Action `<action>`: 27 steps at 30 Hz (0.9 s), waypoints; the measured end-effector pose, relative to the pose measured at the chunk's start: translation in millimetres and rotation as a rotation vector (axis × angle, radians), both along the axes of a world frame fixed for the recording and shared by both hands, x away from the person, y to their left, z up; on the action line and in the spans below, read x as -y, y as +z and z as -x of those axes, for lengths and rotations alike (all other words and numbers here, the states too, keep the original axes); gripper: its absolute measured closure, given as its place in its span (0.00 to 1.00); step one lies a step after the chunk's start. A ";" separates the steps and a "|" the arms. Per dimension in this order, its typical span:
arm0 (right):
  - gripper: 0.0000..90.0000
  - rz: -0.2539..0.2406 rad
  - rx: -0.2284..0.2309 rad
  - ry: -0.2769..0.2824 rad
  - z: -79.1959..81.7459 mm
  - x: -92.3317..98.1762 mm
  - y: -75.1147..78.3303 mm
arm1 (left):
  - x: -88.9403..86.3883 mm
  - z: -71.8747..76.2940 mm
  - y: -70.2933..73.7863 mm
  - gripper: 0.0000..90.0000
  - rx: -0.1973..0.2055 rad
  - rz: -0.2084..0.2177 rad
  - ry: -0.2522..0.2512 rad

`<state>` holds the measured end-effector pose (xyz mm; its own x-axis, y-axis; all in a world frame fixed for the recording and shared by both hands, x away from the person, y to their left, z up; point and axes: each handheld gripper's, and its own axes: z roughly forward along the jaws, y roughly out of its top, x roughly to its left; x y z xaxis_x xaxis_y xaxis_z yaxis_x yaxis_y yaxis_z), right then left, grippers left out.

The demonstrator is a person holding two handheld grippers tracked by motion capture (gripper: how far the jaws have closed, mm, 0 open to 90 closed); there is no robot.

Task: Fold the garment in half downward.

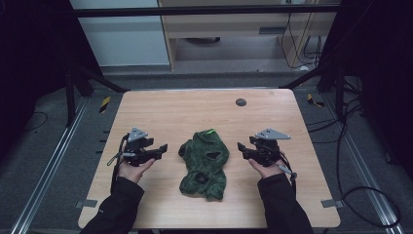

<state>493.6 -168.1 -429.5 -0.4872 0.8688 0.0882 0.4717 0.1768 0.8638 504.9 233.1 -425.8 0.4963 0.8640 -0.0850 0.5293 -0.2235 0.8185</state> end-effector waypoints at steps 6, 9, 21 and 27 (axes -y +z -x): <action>0.49 0.009 -0.003 0.010 -6.9 -6.1 1.9 | 6.6 -8.5 1.7 0.39 0.003 0.003 -0.005; 0.50 0.007 0.000 0.009 -11.6 -10.2 3.3 | 9.2 -13.4 3.3 0.40 0.001 0.005 -0.007; 0.52 0.012 -0.004 0.025 -25.6 -24.9 4.3 | 26.6 -28.6 2.5 0.41 -0.005 -0.003 -0.029; 0.53 0.016 -0.012 0.026 -32.9 -29.8 2.1 | 33.3 -37.1 1.5 0.42 -0.012 -0.014 -0.034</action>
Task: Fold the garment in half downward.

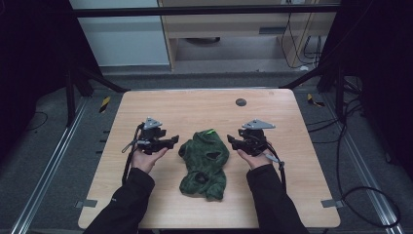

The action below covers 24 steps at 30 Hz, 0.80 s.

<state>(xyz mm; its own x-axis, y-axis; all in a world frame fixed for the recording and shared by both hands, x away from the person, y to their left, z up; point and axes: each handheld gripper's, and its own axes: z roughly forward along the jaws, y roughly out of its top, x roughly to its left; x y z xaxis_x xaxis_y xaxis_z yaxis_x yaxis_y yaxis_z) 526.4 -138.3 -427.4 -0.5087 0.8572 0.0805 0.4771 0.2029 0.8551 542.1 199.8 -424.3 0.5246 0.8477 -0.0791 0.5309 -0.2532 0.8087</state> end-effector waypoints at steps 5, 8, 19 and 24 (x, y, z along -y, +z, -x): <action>0.53 -0.004 -0.006 0.000 -4.8 -3.8 -0.6 | 4.6 -5.6 0.2 0.42 0.005 -0.006 -0.006; 0.53 -0.004 -0.007 0.000 -9.3 -5.7 -2.4 | 8.7 -10.5 -0.3 0.43 0.000 0.000 -0.004; 0.54 -0.004 -0.029 -0.001 -19.1 -11.4 -11.8 | 21.8 -18.6 -3.0 0.44 -0.002 0.005 -0.007; 0.54 -0.007 -0.049 0.001 -25.5 -16.9 -18.1 | 27.5 -23.2 -7.8 0.45 -0.007 0.004 -0.007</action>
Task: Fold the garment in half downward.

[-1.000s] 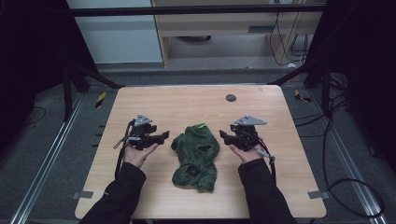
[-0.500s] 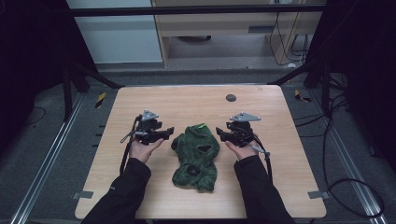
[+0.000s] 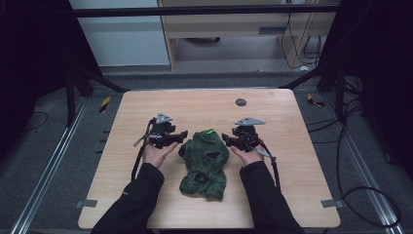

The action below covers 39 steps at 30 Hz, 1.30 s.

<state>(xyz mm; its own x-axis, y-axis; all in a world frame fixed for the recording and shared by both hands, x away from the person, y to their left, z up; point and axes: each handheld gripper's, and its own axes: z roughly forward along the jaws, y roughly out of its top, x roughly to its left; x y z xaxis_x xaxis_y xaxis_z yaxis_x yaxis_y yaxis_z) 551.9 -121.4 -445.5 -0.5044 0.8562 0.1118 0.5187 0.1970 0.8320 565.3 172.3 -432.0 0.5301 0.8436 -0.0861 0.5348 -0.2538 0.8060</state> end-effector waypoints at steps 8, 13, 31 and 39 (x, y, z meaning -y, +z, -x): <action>0.55 0.009 -0.021 0.008 -8.1 -7.5 -7.3 | 5.4 -6.7 -11.8 0.45 -0.028 -0.010 -0.005; 0.55 0.016 -0.037 0.011 -10.5 -9.8 -12.2 | 8.2 -9.2 -16.7 0.47 -0.038 -0.015 -0.006; 0.58 0.047 -0.102 0.020 -17.0 -16.0 -34.6 | 15.9 -20.4 -43.3 0.50 -0.111 -0.041 -0.011; 0.59 0.053 -0.126 0.031 -17.4 -17.4 -42.0 | 17.2 -22.1 -52.3 0.53 -0.139 -0.051 -0.013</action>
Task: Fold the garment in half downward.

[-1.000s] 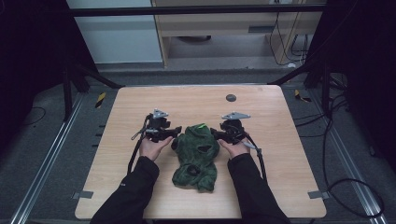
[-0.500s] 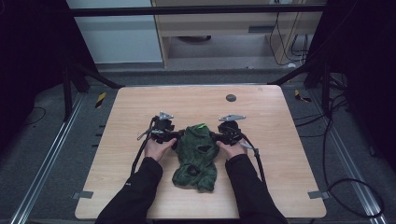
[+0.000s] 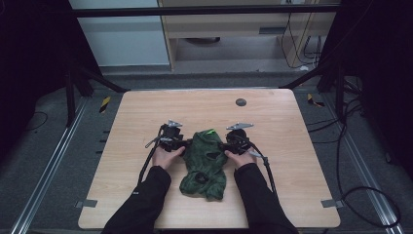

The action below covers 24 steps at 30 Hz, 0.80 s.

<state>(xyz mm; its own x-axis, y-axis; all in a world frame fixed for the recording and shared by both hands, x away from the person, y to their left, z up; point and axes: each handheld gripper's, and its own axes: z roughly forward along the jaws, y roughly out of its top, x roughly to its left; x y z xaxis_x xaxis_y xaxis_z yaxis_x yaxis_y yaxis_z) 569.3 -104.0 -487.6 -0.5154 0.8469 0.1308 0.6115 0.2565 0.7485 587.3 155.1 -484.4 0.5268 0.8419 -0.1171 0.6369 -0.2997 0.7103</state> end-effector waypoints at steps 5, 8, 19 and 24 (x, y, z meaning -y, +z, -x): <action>0.62 0.007 -0.026 0.010 -0.2 -1.1 -5.0 | 0.6 0.1 -3.0 0.59 -0.019 0.001 -0.009; 0.62 0.008 -0.036 0.016 -0.1 -1.6 -6.3 | 1.1 0.9 -3.8 0.61 -0.020 -0.002 -0.014; 0.73 0.003 -0.063 0.018 0.3 -2.7 -10.6 | 5.9 4.2 -7.8 0.74 -0.036 -0.016 -0.031; 0.82 0.008 -0.068 0.028 1.5 -5.6 -10.4 | 8.0 5.1 -7.8 0.83 -0.042 -0.015 -0.030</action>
